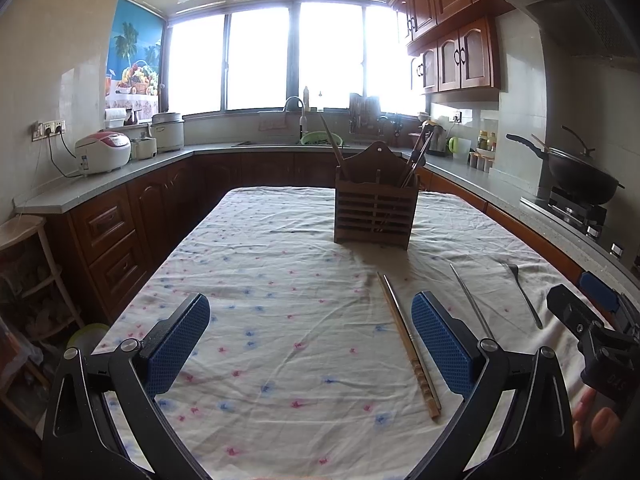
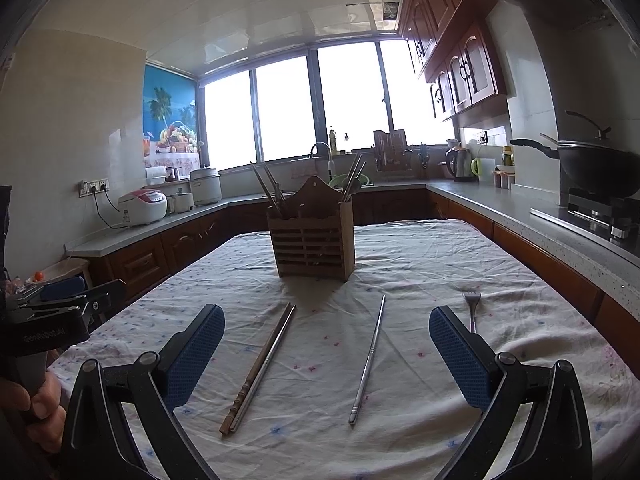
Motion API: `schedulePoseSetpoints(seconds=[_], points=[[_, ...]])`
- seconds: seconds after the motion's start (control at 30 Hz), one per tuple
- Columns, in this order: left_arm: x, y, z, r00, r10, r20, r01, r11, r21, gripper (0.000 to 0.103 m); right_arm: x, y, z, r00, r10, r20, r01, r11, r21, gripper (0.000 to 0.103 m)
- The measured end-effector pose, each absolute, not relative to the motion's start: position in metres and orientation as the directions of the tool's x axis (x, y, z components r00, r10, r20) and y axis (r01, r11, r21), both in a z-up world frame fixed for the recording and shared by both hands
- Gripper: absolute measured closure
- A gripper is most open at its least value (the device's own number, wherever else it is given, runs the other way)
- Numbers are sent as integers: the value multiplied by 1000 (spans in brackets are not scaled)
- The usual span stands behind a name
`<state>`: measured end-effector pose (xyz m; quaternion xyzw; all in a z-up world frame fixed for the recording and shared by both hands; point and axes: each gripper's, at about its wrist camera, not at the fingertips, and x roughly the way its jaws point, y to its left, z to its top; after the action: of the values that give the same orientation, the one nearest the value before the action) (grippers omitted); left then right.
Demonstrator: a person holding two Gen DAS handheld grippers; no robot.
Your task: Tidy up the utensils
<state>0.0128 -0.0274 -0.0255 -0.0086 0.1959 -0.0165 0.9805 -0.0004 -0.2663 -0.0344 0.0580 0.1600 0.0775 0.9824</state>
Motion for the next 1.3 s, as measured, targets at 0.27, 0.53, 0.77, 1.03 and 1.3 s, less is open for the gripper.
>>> schedulePoseSetpoints(seconds=[0.27, 0.53, 0.77, 1.03, 1.3], points=[[12, -27, -26, 923, -38, -382, 31, 999, -24, 0, -1, -265, -33, 937, 173, -302, -137, 981, 138, 0], [12, -28, -25, 923, -40, -383, 34, 999, -23, 0, -1, -265, -31, 940, 173, -295, -138, 981, 138, 0], [11, -28, -24, 927, -35, -373, 31, 999, -18, 0, -1, -268, -31, 940, 172, -294, -134, 981, 143, 0], [11, -30, -23, 928, -43, -371, 38, 999, -21, 0, -2, -267, -30, 940, 176, -292, -139, 980, 142, 0], [13, -31, -22, 927, -48, -371, 43, 999, -19, 0, -1, -266, -27, 942, 177, -286, -141, 980, 141, 0]])
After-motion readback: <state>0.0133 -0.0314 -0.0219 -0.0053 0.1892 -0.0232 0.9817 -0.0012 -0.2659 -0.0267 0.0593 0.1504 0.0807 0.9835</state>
